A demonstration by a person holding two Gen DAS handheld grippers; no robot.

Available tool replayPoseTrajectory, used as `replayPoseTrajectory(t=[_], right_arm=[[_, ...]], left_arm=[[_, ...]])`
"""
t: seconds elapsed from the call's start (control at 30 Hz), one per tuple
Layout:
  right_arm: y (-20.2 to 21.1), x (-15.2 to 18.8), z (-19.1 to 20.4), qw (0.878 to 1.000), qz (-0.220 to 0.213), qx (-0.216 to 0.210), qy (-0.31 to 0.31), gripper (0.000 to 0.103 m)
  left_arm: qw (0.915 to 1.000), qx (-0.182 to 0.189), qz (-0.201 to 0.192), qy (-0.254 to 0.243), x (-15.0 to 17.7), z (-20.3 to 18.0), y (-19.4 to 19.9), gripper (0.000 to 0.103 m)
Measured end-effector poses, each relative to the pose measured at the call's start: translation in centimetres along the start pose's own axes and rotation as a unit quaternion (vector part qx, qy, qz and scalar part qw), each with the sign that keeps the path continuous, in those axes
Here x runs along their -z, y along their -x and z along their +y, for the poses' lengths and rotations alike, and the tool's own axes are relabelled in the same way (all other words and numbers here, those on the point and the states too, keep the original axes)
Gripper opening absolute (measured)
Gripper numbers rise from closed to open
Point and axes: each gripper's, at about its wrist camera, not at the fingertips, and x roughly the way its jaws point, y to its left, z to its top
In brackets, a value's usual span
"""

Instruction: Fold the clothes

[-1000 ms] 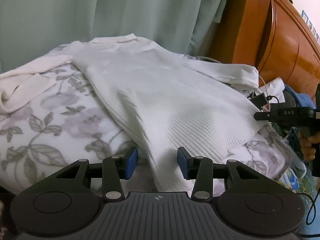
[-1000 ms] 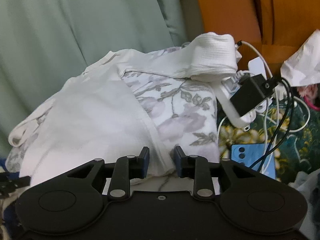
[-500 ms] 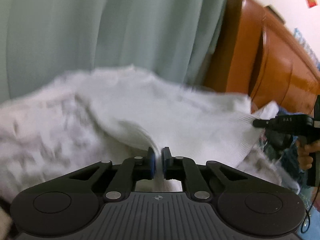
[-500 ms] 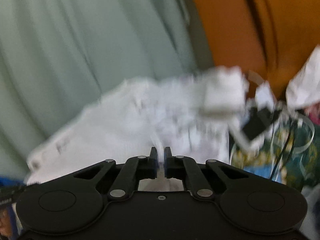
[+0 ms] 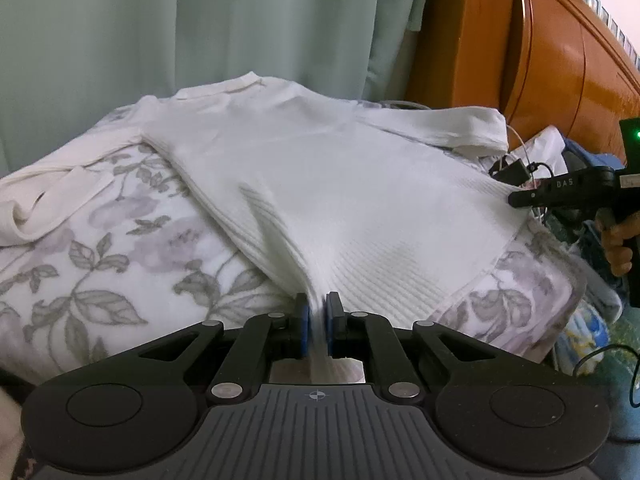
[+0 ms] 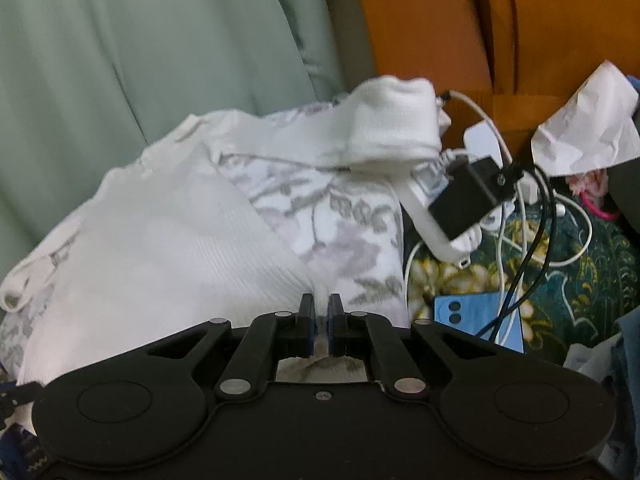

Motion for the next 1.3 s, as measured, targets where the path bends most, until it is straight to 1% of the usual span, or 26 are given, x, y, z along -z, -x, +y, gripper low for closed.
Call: replayPoseTrajectory(t=[0.13, 0.33, 0.4, 0.53, 0.63, 0.7, 0.77, 0.8, 0.87, 0.93, 0.97, 1.0, 1.13, 1.17, 1.2, 1.3], right_arm=[[0.0, 0.1, 0.0, 1.0, 0.003, 0.003, 0.004, 0.006], [0.3, -0.3, 0.8, 0.999, 0.005, 0.012, 0.03, 0.008], [0.5, -0.5, 1.1, 0.999, 0.004, 0.014, 0.04, 0.017], [1.4, -0.9, 1.9, 0.998, -0.007, 0.016, 0.063, 0.017], [2.1, -1.4, 2.6, 0.997, -0.014, 0.011, 0.078, 0.021], [2.2, -1.8, 2.9, 0.996, -0.018, 0.009, 0.083, 0.029], [2.3, -2.2, 3.2, 0.996, -0.022, 0.008, 0.087, 0.03], [2.3, -2.4, 3.2, 0.996, -0.024, 0.007, 0.087, 0.032], [2.2, -2.8, 3.2, 0.996, -0.027, 0.006, 0.084, 0.037], [2.0, -3.2, 3.1, 0.996, -0.031, 0.006, 0.078, 0.04], [1.8, -3.4, 3.0, 0.997, -0.032, 0.005, 0.076, 0.042], [1.7, -3.6, 2.9, 0.997, -0.033, 0.004, 0.074, 0.046], [0.8, -4.3, 2.6, 0.997, -0.037, 0.005, 0.064, 0.054], [0.5, -4.4, 2.5, 0.997, -0.038, 0.005, 0.061, 0.058], [0.3, -4.6, 2.4, 0.998, -0.039, 0.005, 0.058, 0.063], [-0.7, -5.2, 1.8, 0.998, -0.042, 0.004, 0.043, 0.067]], left_arm=[[1.0, -0.001, -0.003, -0.003, -0.1, 0.2, 0.3, 0.009], [0.9996, -0.012, -0.016, -0.019, -0.5, -0.2, 1.1, 0.009], [0.9994, -0.016, -0.022, -0.023, -0.7, -0.3, 1.4, 0.014], [0.9986, -0.031, -0.038, -0.021, -1.1, 0.0, 2.2, 0.015], [0.9976, -0.045, -0.052, -0.014, -1.8, 0.5, 2.4, 0.022], [0.9966, -0.054, -0.061, -0.01, -2.3, 0.8, 2.5, 0.038], [0.9955, -0.061, -0.071, -0.008, -2.8, 0.9, 2.5, 0.043], [0.9952, -0.062, -0.075, -0.008, -3.0, 1.0, 2.4, 0.048], [0.9946, -0.064, -0.082, -0.004, -3.6, 1.0, 2.3, 0.053], [0.9941, -0.064, -0.087, -0.004, -4.1, 0.9, 1.9, 0.053], [0.994, -0.064, -0.088, -0.005, -4.3, 0.8, 1.7, 0.058], [0.9939, -0.064, -0.09, -0.007, -4.5, 0.7, 1.5, 0.069], [0.9933, -0.064, -0.096, -0.015, -5.3, 0.2, 0.4, 0.076], [0.9931, -0.064, -0.097, -0.015, -5.5, 0.2, 0.1, 0.081], [0.9929, -0.064, -0.099, -0.015, -5.7, 0.1, -0.2, 0.081], [0.9927, -0.063, -0.102, -0.01, -6.1, 0.2, -1.2, 0.081]])
